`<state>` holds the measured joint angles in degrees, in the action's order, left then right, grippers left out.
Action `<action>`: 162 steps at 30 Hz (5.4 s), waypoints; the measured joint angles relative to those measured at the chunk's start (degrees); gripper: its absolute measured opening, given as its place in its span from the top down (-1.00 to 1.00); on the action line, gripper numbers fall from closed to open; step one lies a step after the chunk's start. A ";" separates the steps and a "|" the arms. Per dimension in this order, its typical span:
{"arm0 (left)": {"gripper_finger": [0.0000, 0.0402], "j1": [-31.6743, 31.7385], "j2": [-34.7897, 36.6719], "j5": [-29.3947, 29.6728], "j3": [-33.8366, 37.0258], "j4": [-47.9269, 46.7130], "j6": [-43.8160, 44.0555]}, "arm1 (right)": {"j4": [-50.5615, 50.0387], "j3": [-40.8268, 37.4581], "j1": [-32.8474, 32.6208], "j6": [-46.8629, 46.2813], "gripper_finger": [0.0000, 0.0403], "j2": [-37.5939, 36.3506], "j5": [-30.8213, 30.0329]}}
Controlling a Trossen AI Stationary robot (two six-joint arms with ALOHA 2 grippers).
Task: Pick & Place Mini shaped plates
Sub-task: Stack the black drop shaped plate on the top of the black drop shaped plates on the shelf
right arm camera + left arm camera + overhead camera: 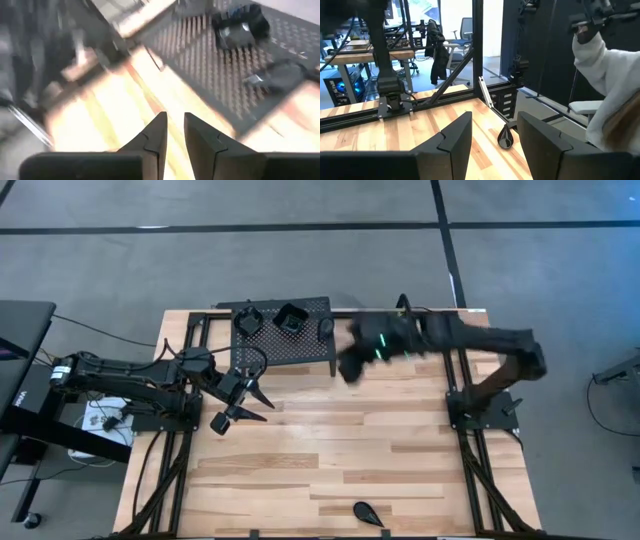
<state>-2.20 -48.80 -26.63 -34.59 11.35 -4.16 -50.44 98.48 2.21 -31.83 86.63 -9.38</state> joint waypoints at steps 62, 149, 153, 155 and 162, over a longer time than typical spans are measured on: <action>0.21 -2.60 -7.82 0.04 2.23 15.71 1.06 | 24.90 -30.18 -46.64 -64.72 0.71 21.47 6.37; 0.21 -8.31 -38.64 21.09 2.51 14.67 5.07 | 39.45 -35.12 -12.99 -39.61 0.80 18.17 -0.56; 0.21 -8.33 -38.64 21.07 2.51 14.68 5.48 | 32.82 -35.06 -16.20 -37.78 0.80 15.22 -3.79; 0.21 -8.33 -38.64 21.05 2.51 14.77 6.20 | 27.63 -35.06 -18.04 -41.51 0.82 15.66 -7.04; 0.21 -8.33 -38.64 21.05 2.51 15.73 6.64 | 34.93 -35.07 -20.20 -47.75 0.92 23.52 -8.82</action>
<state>-10.52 -87.44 -5.58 -32.08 27.09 2.48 -15.51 63.41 -17.99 -79.58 110.15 -18.20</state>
